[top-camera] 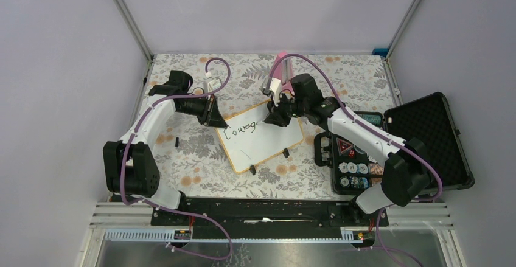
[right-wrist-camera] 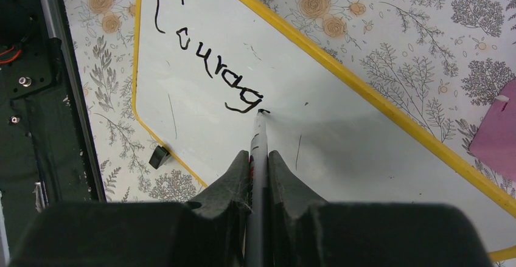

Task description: Write a sentence on the whiteboard

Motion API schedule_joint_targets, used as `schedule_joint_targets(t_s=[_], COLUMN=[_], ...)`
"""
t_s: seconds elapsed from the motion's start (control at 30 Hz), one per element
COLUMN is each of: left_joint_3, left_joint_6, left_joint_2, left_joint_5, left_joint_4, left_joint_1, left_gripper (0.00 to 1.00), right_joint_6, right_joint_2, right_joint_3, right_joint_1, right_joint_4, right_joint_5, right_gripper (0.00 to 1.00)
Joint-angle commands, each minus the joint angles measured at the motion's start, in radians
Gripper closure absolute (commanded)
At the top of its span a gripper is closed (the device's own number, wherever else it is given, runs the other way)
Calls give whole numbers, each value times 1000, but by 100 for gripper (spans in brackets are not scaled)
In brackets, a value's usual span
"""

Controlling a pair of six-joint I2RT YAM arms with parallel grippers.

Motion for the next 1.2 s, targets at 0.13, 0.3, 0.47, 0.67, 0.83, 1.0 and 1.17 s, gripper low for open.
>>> schedule_joint_targets(t_s=[0.13,0.3,0.47,0.67,0.83,1.0,1.17], left_joint_3=[19,19,20,18,17,18,11], left_joint_6=[28,28,27,28,30,30,33], left_joint_2=[3,2,0,-1,4,-1,-5], left_joint_5=[-65,-64,-63,-65,-62,-61,-63], left_joint_4=[41,42,41,41,42,42,42], left_joint_1=[-5,-5,-5,-5,-4,-5,-4], left_gripper=[100,100,100,100,100,100,100], right_joint_6=[-14,-23,-28,-35,-27,-13,-1], right_joint_2=[0,-11,-19,-25,-24,-13,-5], right_joint_3=[26,29,31,31,44,68,76], right_joint_1=[0,-17,-29,-41,-44,-43,-42], right_joint_4=[20,10,4,-1,-1,2,4], right_joint_5=[86,99,105,110,105,85,59], right_gripper=[100,100,100,100,100,100,100])
